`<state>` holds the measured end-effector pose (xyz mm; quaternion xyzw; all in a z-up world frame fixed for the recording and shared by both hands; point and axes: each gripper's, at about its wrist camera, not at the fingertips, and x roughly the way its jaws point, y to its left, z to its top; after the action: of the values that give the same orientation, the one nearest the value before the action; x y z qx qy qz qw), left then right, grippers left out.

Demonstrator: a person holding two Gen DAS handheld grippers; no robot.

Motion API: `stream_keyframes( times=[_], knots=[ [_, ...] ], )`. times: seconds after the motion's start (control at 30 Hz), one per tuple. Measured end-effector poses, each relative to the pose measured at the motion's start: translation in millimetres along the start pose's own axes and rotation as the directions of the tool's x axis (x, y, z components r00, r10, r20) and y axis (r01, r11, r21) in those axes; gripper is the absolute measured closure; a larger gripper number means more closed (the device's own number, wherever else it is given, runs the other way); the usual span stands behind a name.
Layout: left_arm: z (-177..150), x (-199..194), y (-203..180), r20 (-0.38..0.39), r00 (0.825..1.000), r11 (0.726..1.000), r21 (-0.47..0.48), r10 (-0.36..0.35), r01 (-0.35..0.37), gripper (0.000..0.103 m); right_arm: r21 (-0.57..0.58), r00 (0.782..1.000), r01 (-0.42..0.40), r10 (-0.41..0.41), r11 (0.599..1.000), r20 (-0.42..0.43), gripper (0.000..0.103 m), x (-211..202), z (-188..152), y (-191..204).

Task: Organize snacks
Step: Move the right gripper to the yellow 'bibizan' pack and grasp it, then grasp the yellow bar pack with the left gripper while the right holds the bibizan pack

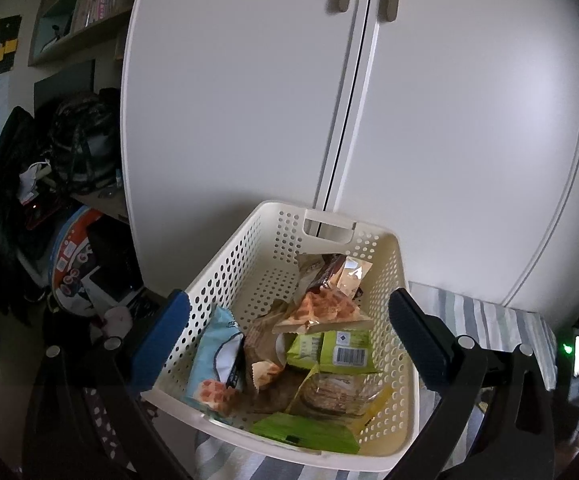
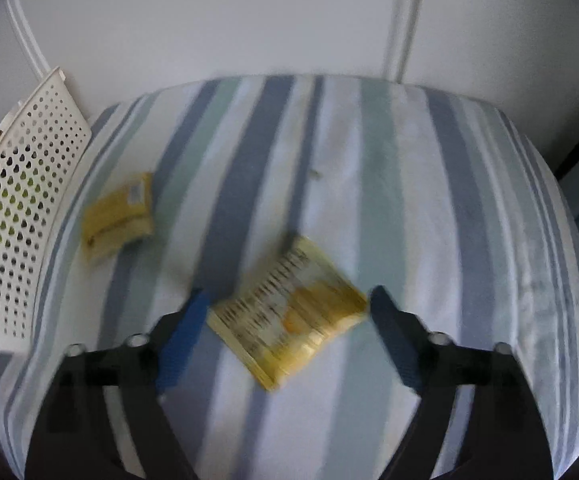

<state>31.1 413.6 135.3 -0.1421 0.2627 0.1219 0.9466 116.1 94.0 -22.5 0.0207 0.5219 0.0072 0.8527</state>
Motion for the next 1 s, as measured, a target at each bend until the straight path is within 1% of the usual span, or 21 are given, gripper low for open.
stream_keyframes(
  times=[0.13, 0.2, 0.27, 0.3, 0.33, 0.43, 0.47, 0.5, 0.57, 0.6, 0.63, 0.67, 0.7, 0.73, 0.77, 0.8, 0.87, 0.9, 1.0],
  knots=[
    [-0.7, -3.1, -8.6, 0.005, 1.0, 1.0, 0.022, -0.009, 0.009, 0.002, 0.036, 0.999, 0.001, 0.001, 0.999, -0.043, 0.017, -2.0, -9.6, -22.1],
    [-0.9, -4.6, -13.9, 0.007, 1.0, 0.999, 0.035, -0.016, 0.015, 0.002, 0.066, 0.998, -0.024, 0.028, 0.998, -0.058, 0.017, -0.5, -12.0, -28.7],
    [-1.0, -6.0, -19.4, 0.01, 1.0, 0.999, 0.048, -0.021, 0.021, 0.002, 0.122, 0.994, -0.087, 0.095, 0.989, -0.06, 0.017, 0.2, -11.0, -32.2],
    [-1.3, -6.6, -22.2, 0.011, 1.0, 0.998, 0.055, -0.025, 0.024, 0.002, 0.164, 0.988, -0.129, 0.141, 0.978, -0.066, 0.016, 2.4, -10.1, -31.6],
    [-1.8, -7.0, -24.7, 0.01, 1.0, 0.998, 0.061, -0.029, 0.028, 0.002, 0.186, 0.986, -0.137, 0.152, 0.973, -0.067, 0.015, 3.6, -10.1, -30.6],
    [-2.8, -8.1, -29.3, 0.01, 0.999, 0.996, 0.08, -0.033, 0.033, 0.002, 0.223, 0.979, -0.172, 0.191, 0.959, -0.066, 0.015, 6.2, -6.3, -22.1],
    [-2.8, -8.7, -29.9, 0.011, 0.999, 0.996, 0.083, -0.034, 0.033, 0.002, 0.223, 0.98, -0.17, 0.189, 0.96, -0.067, 0.015, 7.9, -3.2, -21.2],
    [-2.6, -8.6, -29.7, 0.012, 0.999, 0.996, 0.083, -0.035, 0.033, 0.002, 0.214, 0.981, -0.167, 0.185, 0.962, -0.065, 0.015, 9.8, 2.7, -10.5],
    [-2.4, -8.1, -27.8, 0.01, 0.999, 0.997, 0.075, -0.036, 0.035, 0.002, 0.168, 0.99, -0.118, 0.129, 0.979, -0.054, 0.017, 8.5, 8.9, 5.3],
    [-2.1, -7.8, -26.7, 0.01, 0.999, 0.997, 0.072, -0.036, 0.036, 0.002, 0.146, 0.993, -0.098, 0.106, 0.984, -0.048, 0.019, 10.0, 12.5, 13.5],
    [-1.5, -7.4, -26.0, 0.009, 0.999, 0.997, 0.069, -0.035, 0.035, 0.002, 0.108, 0.997, -0.057, 0.062, 0.993, -0.039, 0.027, 11.4, 14.0, 19.1],
    [-1.1, -7.6, -25.4, 0.01, 0.999, 0.997, 0.068, -0.035, 0.034, 0.002, 0.077, 0.999, -0.021, 0.024, 0.997, -0.031, 0.031, 12.0, 14.8, 23.1],
    [-0.8, -8.6, -26.1, 0.011, 0.999, 0.997, 0.068, -0.035, 0.034, 0.002, 0.055, 1.0, 0.001, 0.0, 0.999, -0.025, 0.039, 12.4, 15.8, 26.0],
    [-0.6, -9.2, -26.3, 0.012, 0.999, 0.997, 0.067, -0.035, 0.034, 0.002, 0.019, 0.999, 0.035, -0.034, 0.999, -0.014, 0.051, 12.7, 16.3, 28.1],
    [-0.4, -9.3, -26.9, 0.013, 0.999, 0.997, 0.069, -0.037, 0.036, 0.002, -0.004, 0.999, 0.044, -0.044, 0.999, -0.007, 0.052, 12.3, 16.3, 28.6],
    [-0.3, -10.3, -28.3, 0.014, 0.999, 0.997, 0.072, -0.041, 0.04, 0.002, -0.011, 0.999, 0.036, -0.036, 0.999, -0.008, 0.055, 13.3, 17.9, 30.6],
    [-1.1, -11.5, -31.2, 0.012, 0.998, 0.996, 0.076, -0.056, 0.055, 0.002, -0.025, 1.0, 0.025, -0.025, 0.999, -0.007, 0.055, 10.0, 12.5, 24.5],
    [-1.5, -12.3, -34.2, 0.008, 0.997, 0.994, 0.078, -0.072, 0.071, 0.002, -0.028, 1.0, 0.025, -0.026, 0.999, -0.006, 0.055, 2.8, 3.6, 7.7],
    [-1.9, -12.3, -48.7, -0.012, 0.993, 0.989, 0.095, -0.114, 0.115, 0.002, 0.001, 1.0, 0.003, -0.003, 1.0, -0.006, 0.055, -8.0, -9.7, -22.2]
  ],
)
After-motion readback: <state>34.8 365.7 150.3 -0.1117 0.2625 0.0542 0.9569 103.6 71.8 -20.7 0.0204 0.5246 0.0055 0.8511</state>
